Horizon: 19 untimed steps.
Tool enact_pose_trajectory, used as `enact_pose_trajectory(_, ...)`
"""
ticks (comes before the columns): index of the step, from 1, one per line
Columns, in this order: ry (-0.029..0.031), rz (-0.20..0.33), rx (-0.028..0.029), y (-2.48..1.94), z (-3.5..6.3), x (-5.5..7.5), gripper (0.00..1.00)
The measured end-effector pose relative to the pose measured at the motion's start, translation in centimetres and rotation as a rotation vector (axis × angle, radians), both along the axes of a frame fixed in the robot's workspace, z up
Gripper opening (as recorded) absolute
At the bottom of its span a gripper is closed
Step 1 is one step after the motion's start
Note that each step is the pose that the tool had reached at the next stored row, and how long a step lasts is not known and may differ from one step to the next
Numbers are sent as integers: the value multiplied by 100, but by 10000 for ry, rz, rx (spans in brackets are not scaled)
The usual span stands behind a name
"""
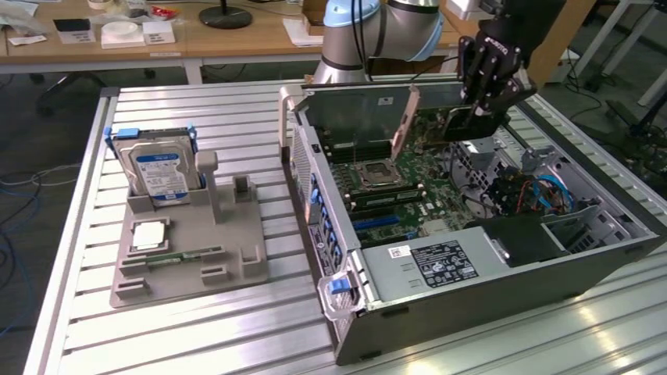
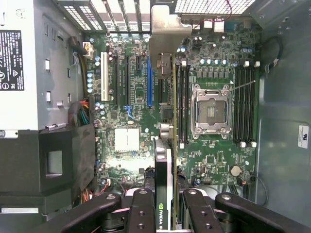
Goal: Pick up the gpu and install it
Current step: 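Insert the gpu into the slot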
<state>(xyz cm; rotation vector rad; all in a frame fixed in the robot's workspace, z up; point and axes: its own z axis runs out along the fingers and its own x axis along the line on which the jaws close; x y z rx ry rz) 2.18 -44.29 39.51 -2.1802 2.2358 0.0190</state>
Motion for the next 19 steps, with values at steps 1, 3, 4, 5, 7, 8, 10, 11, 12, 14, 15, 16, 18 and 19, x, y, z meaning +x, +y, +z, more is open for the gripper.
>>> enact_pose_trajectory(1,0,1,0,0,-2,-1,27)
enact_pose_trajectory(3,0,2,1,0,-5,-3,27)
enact_pose_trajectory(4,0,2,1,0,-7,-5,27)
enact_pose_trajectory(5,0,1,2,0,-11,-8,27)
enact_pose_trajectory(7,0,1,1,0,-18,-14,27)
enact_pose_trajectory(8,0,2,1,0,-22,-16,27)
enact_pose_trajectory(10,1,3,0,0,-22,-17,27)
enact_pose_trajectory(11,1,3,0,0,-23,-17,27)
enact_pose_trajectory(12,1,2,0,0,-23,-17,27)
enact_pose_trajectory(14,-1,0,1,0,-24,-20,27)
enact_pose_trajectory(15,-4,-2,2,0,-27,-24,27)
enact_pose_trajectory(16,-6,1,3,1,-30,-25,27)
enact_pose_trajectory(18,-7,2,1,0,-30,-25,27)
enact_pose_trajectory(19,-7,2,1,0,-30,-25,27)
